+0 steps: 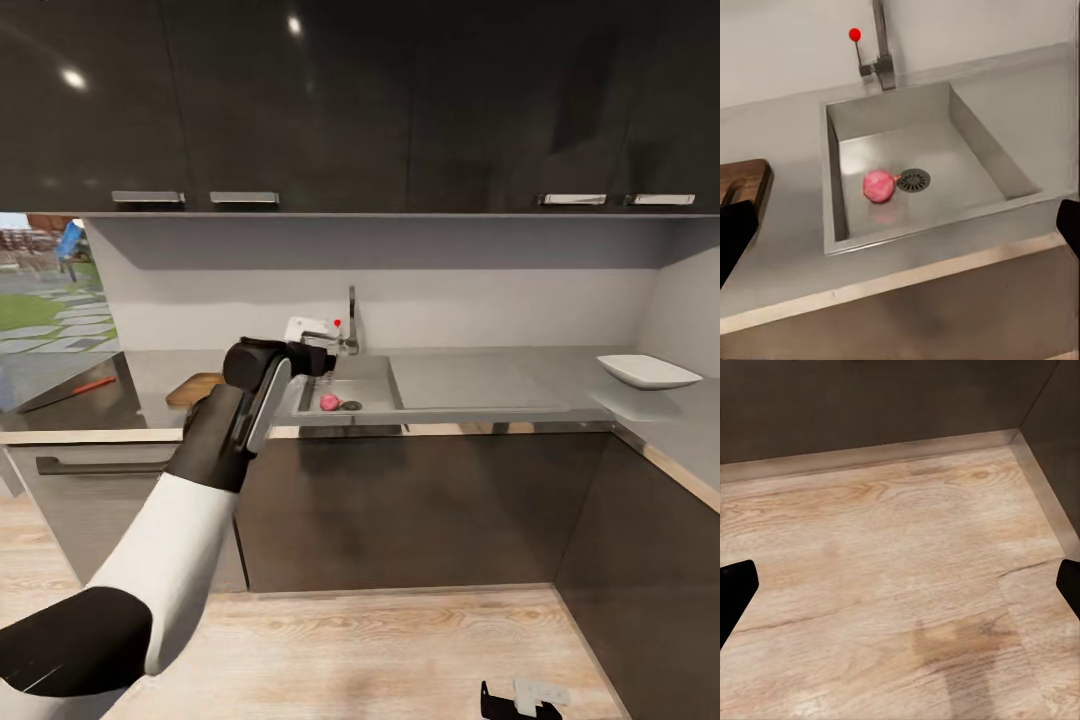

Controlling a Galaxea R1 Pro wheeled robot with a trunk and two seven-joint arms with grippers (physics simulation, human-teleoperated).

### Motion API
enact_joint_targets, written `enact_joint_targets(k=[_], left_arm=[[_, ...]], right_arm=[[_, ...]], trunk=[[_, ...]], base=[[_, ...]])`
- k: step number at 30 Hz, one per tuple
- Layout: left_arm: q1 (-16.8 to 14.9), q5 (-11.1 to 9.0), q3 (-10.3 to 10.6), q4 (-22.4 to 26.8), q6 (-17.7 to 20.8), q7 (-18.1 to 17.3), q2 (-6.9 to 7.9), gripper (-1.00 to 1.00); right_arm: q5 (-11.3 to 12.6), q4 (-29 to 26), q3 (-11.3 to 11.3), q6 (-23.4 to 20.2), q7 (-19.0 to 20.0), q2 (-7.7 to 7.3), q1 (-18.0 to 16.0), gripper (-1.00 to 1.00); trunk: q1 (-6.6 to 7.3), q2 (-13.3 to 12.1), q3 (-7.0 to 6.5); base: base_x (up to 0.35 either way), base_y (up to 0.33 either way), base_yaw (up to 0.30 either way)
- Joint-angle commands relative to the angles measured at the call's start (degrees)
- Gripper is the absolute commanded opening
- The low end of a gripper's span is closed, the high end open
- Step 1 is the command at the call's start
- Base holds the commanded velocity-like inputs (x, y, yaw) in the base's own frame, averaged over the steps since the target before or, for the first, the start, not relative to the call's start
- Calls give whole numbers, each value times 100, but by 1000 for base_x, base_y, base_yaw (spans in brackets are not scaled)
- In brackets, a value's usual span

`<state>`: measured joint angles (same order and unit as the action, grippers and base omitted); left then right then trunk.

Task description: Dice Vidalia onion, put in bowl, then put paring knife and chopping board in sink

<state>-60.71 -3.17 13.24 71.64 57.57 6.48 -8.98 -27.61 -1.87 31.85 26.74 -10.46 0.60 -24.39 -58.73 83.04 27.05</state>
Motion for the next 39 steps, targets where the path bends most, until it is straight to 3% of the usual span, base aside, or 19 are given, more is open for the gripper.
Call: enact_joint_targets(k=[1, 4, 10, 14, 21, 31, 39], left_arm=[[-105, -108, 6, -96, 21, 53, 1, 100], [-378, -412, 4, -458, 19, 168, 2, 100], [-490, -819, -94, -723, 28, 357, 18, 100], [-507, -966, -148, -750, 57, 387, 92, 100], [-499, -1012, -168, -750, 70, 390, 275, 100], [-487, -1010, -161, -824, 63, 389, 288, 100], [-486, -1010, -140, -1385, 46, 387, 250, 100]], right_arm=[[-61, 3, 32, 11, -35, 2, -4, 100], [-61, 3, 28, 13, -35, 2, -4, 100], [-61, 6, 31, 15, -35, 0, -4, 100], [-61, 12, 29, 16, -32, -6, -3, 100], [-61, 47, 24, 8, -27, -6, -3, 100], [-61, 55, 28, 7, -26, -22, -4, 100], [-61, 56, 24, -6, -42, -11, -4, 100]], trunk=[[0, 3, 7], [0, 3, 7], [0, 3, 7], [0, 3, 7], [0, 3, 7], [0, 3, 7], [0, 3, 7]], base=[[0, 0, 0], [0, 0, 0], [0, 0, 0], [0, 0, 0], [0, 0, 0], [89, -46, 0], [279, -123, 0]])
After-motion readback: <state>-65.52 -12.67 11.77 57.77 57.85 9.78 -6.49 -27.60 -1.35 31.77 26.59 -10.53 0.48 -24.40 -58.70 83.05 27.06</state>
